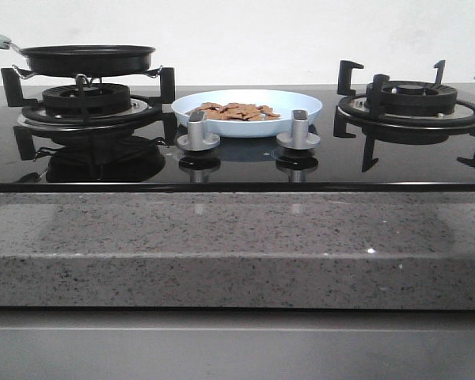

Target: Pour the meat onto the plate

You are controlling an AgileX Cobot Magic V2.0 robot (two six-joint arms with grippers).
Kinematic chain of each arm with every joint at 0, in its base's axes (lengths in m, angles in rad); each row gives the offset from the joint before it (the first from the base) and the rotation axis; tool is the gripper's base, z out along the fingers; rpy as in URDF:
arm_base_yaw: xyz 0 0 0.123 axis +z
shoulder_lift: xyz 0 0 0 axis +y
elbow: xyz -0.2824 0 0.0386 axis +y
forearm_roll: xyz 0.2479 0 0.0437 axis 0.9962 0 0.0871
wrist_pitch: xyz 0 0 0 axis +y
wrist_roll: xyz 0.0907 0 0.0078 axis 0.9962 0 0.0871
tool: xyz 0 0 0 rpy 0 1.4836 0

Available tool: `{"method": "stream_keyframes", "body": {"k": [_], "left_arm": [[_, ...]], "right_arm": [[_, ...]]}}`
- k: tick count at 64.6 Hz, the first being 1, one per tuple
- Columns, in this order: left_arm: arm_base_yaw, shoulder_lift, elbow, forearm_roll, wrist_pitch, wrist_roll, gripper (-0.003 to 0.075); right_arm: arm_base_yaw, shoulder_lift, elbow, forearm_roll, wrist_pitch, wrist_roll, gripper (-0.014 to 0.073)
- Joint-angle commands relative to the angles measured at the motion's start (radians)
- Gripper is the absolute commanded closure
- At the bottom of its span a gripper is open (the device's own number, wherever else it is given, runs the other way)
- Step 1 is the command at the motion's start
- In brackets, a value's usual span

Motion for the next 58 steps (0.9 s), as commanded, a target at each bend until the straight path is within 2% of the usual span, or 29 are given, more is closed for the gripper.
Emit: {"method": "stream_keyframes", "body": {"k": [1, 36, 41, 58], "left_arm": [[0.000, -0.015, 0.008, -0.010, -0.087, 0.001, 0.0741], [0.000, -0.015, 0.008, -0.010, -0.087, 0.001, 0.0741], [0.000, -0.015, 0.008, -0.010, -0.087, 0.001, 0.0741], [0.000, -0.015, 0.008, -0.010, -0.087, 0.001, 0.0741]], "right_arm": [[-0.008, 0.007, -0.021, 0.013, -0.054, -0.003, 0.0662], [-0.008, 0.007, -0.021, 0.005, -0.056, -0.008, 0.0662], [-0.008, -0.016, -0.012, -0.024, -0.113, -0.011, 0.0662], [0.002, -0.237, 0.171, -0.029, -0.508, -0.011, 0.0662]]}}
